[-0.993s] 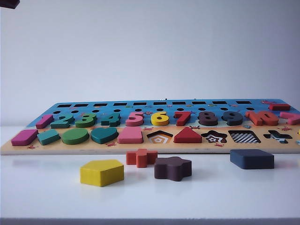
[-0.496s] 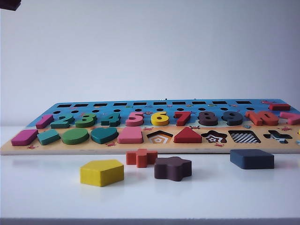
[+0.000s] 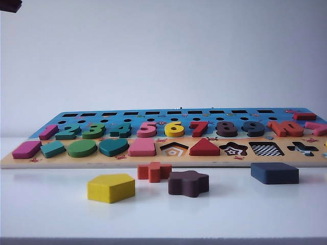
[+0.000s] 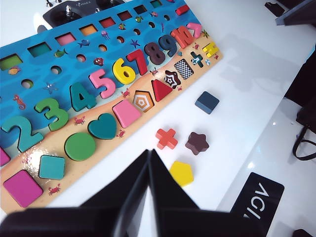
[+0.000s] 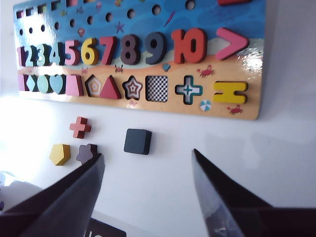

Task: Insert the cube into the slot.

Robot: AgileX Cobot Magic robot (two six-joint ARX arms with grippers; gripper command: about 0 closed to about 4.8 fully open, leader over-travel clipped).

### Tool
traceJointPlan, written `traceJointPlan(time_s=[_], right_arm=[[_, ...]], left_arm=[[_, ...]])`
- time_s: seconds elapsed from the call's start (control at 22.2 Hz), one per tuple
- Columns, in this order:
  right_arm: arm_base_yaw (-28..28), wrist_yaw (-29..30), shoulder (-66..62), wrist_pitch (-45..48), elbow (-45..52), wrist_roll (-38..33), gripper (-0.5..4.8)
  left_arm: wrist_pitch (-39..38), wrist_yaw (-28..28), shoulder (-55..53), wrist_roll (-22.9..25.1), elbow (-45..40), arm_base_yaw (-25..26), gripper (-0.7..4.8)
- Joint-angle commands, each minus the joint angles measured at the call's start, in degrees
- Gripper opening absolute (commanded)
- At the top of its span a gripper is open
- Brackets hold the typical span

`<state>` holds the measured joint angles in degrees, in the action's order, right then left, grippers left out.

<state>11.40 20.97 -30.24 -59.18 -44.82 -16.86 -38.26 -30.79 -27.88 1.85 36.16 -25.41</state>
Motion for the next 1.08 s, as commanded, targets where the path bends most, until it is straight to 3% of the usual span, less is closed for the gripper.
traceJointPlan(time_s=[0.05, 0.36, 0.99, 1.08], right_arm=[[3.1, -0.3, -3.8, 0.3, -0.4, -0.3, 3.24], [9.5, -3.2, -14.1, 0.8, -0.5, -1.4, 3.24], [21.2, -3.7, -33.0, 9.8, -1.4, -4.8, 3.25], [22.6, -3.6, -35.0, 10.5, -2.2, -4.8, 3.5]], left_arm=[[0.7, -0.3, -0.1, 0.1, 0.4, 0.0, 0.07], [0.7, -0.3, -0.1, 0.1, 0.3, 0.0, 0.07], [0.7, -0.3, -0.1, 0.1, 0.3, 0.0, 0.07], [0.7, -0.3, -0.1, 0.1, 0.3, 0.0, 0.07]])
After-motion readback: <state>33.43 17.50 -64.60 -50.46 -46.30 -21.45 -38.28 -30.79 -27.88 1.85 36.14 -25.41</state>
